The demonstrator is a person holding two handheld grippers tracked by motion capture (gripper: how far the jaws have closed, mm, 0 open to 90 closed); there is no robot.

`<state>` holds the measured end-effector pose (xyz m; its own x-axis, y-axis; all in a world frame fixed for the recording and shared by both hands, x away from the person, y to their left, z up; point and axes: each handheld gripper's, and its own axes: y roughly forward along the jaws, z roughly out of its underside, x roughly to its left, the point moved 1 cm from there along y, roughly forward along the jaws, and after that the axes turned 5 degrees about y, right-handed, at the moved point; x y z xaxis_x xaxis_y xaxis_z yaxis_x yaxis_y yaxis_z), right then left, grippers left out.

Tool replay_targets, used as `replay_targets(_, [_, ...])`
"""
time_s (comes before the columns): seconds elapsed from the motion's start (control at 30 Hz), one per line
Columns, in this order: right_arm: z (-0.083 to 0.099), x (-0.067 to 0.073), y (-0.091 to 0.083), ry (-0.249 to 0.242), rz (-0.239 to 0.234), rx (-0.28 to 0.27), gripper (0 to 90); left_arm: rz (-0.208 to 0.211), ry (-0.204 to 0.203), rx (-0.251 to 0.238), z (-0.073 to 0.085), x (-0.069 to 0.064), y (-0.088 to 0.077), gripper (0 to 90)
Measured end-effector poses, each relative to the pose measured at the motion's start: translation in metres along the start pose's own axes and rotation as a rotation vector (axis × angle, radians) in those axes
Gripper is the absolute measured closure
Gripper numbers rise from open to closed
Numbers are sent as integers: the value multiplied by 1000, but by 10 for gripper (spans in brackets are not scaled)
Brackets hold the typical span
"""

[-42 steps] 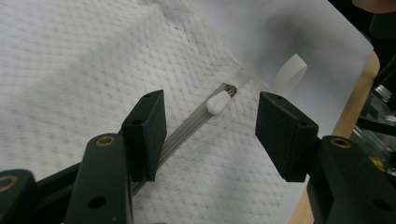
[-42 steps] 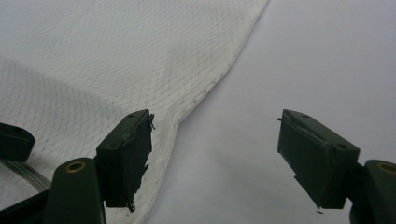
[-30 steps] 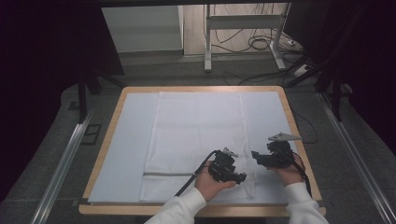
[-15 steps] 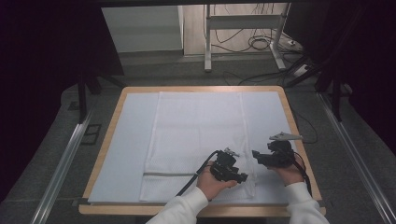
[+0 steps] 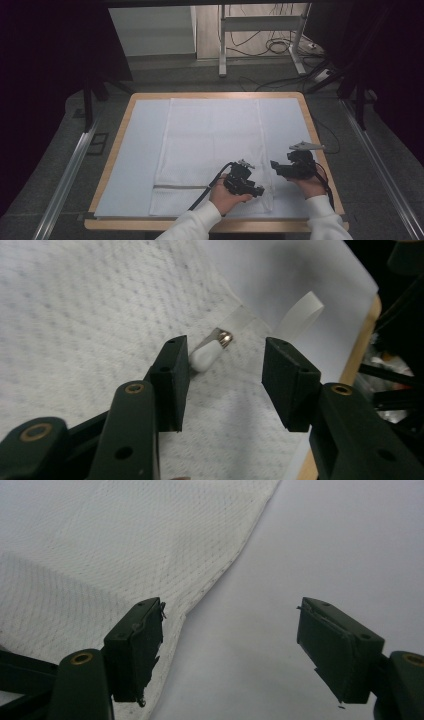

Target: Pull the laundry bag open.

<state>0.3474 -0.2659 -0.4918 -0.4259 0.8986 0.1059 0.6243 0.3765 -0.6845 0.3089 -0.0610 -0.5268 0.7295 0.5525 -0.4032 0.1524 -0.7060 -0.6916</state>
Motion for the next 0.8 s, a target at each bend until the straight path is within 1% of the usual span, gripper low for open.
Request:
replay_targets(0.1, [0, 0, 0, 0, 1, 1, 258, -7, 2, -7, -1, -1, 2, 550])
replay_targets(0.13, [0, 0, 0, 0, 0, 1, 258, -10, 2, -9, -1, 0, 2, 558])
replay_targets(0.17, [0, 0, 0, 1, 1, 0, 258, -12, -6, -12, -1, 0, 2, 574])
replay_targets(0.3, [0, -1, 0, 2, 1, -2, 258, -21, -7, -18, -2, 1, 3, 601])
replay_targets(0.37, [0, -1, 0, 3, 0, -2, 257, -20, -12, -22, -2, 1, 3, 608])
replay_targets(0.53, [-1, -3, -2, 7, 7, -11, 258, -19, -8, -34, -3, -1, 3, 615])
replay_targets(0.63, [-2, -4, -3, 12, 10, -14, 258, -8, -17, -35, -3, -1, 3, 627])
replay_targets(0.73, [-2, -4, -3, 9, 11, -14, 258, -14, -18, -37, -3, -1, 5, 633])
replay_targets(0.8, [-2, -5, -4, 11, 13, -18, 258, -22, -14, -38, -3, -2, 5, 653])
